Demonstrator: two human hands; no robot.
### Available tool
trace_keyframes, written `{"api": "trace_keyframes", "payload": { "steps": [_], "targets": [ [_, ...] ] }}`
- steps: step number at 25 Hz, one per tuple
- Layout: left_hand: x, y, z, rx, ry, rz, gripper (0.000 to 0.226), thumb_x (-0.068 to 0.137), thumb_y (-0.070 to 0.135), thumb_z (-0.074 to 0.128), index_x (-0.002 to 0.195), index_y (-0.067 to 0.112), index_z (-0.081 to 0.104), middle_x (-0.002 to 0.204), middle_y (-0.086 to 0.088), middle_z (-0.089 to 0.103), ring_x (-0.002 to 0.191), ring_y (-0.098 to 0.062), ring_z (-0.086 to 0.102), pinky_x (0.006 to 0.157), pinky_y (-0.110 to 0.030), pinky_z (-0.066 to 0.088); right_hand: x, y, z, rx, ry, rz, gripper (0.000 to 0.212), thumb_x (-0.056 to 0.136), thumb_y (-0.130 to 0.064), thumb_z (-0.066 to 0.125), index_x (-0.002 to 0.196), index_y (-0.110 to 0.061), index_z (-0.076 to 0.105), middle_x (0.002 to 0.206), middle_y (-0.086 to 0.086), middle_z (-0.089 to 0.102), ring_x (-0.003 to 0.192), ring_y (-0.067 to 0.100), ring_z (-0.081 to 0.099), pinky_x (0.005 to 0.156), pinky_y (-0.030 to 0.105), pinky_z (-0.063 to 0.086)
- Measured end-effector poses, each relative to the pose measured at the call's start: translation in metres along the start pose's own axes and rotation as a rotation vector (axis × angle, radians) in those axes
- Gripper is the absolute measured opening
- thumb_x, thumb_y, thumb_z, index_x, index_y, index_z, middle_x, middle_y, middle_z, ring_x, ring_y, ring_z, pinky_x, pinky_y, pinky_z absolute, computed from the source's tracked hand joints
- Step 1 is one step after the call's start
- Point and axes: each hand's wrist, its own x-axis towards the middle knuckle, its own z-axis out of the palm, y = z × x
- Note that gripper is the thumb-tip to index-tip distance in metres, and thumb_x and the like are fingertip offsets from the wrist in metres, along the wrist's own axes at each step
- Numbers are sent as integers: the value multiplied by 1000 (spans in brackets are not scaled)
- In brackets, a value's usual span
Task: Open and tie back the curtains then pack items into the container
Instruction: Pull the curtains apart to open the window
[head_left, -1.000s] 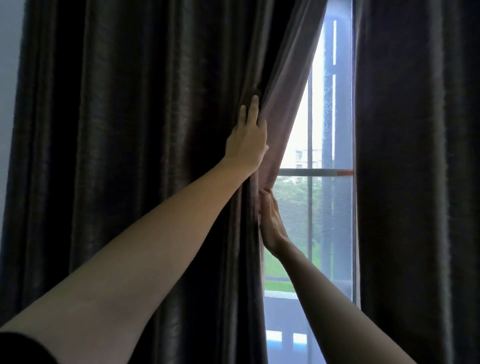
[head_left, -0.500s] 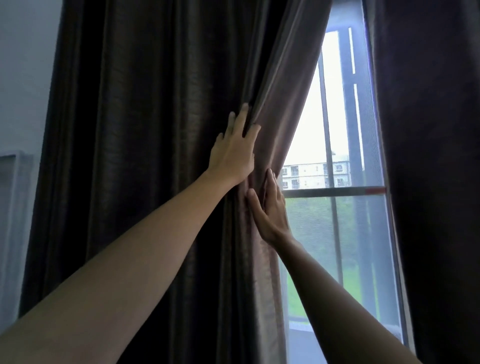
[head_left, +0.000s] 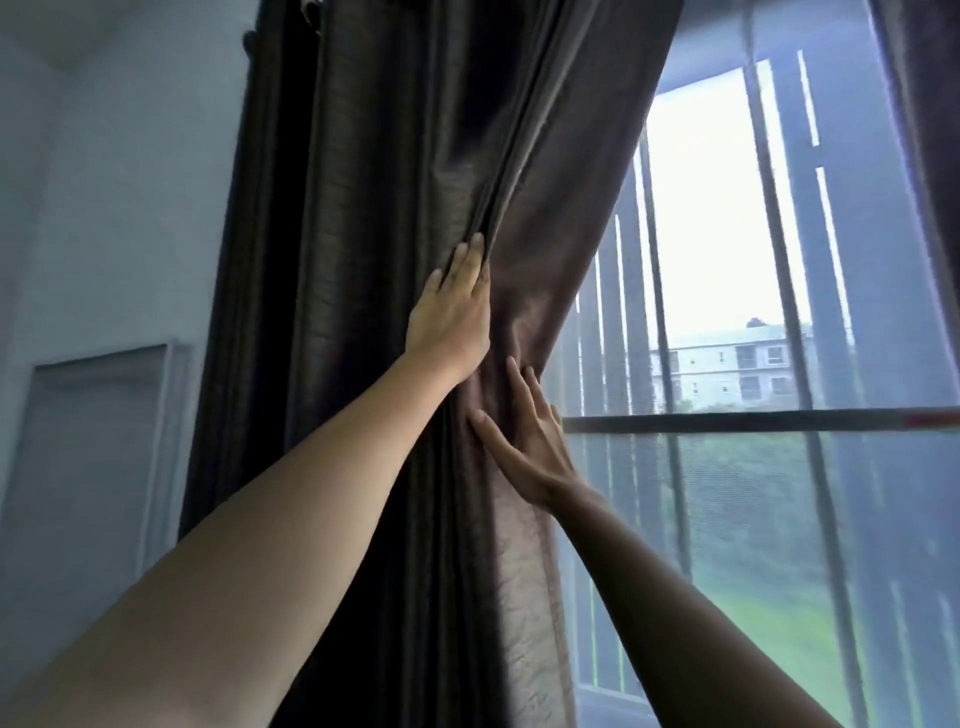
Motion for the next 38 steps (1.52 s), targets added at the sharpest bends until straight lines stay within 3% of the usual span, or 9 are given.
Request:
{"api": "trace_keyframes", "payload": {
  "steps": [9,16,22,28,31,34,35,38],
  "targets": [
    [-18,-143,33,171,-23,-50,62,99,14,36,149,3,1,159,-10,-7,147,-22,1,117,-38,14,66,-40,130,52,-147,-49,91,72,-82,37,146,-45,-1,159,-4,-5,146,26,6,115,49,17],
    [-27,-255,63,202,-16,-74,56,99,9,29,149,2,5,160,-10,0,147,-23,4,117,-40,16,118,-78,240,84,-154,-88,93,71,-82,39,147,-43,2,160,3,2,146,24,3,117,42,14],
    [-38,-327,96,175,-8,-99,61,95,2,32,149,3,4,160,-10,1,147,-24,6,117,-39,16,149,-94,315,59,-197,-73,87,77,-75,45,146,-46,1,160,1,-2,144,29,9,115,42,17],
    [-54,-374,116,211,-85,-101,68,92,-6,39,149,4,5,159,-12,2,146,-27,10,116,-41,23,168,-103,376,10,-251,-50,88,80,-71,45,148,-39,0,159,3,-6,145,28,4,116,42,14],
    [-52,-379,115,199,-53,-90,59,95,5,41,148,3,14,159,-13,7,146,-28,10,116,-44,24,169,-101,377,32,-125,-78,87,81,-72,41,149,-31,5,158,5,7,143,26,13,115,39,19],
    [-50,-366,115,117,127,-50,44,94,14,51,136,5,39,157,-19,13,144,-35,18,108,-50,34,164,-92,362,-33,74,-139,96,76,-78,39,149,-22,10,152,9,15,139,26,22,112,37,27],
    [-48,-361,114,72,175,-36,49,93,15,54,138,7,37,156,-21,12,143,-37,21,105,-51,37,163,-89,358,-43,112,-165,100,73,-79,37,149,-21,7,154,10,10,141,25,17,113,36,25],
    [-45,-354,114,-15,132,-58,71,96,20,50,151,15,5,157,-22,1,144,-38,15,105,-47,38,161,-82,357,-7,85,-196,106,72,-79,35,147,-23,-15,154,3,-26,144,17,-13,116,32,8]
  ]
}}
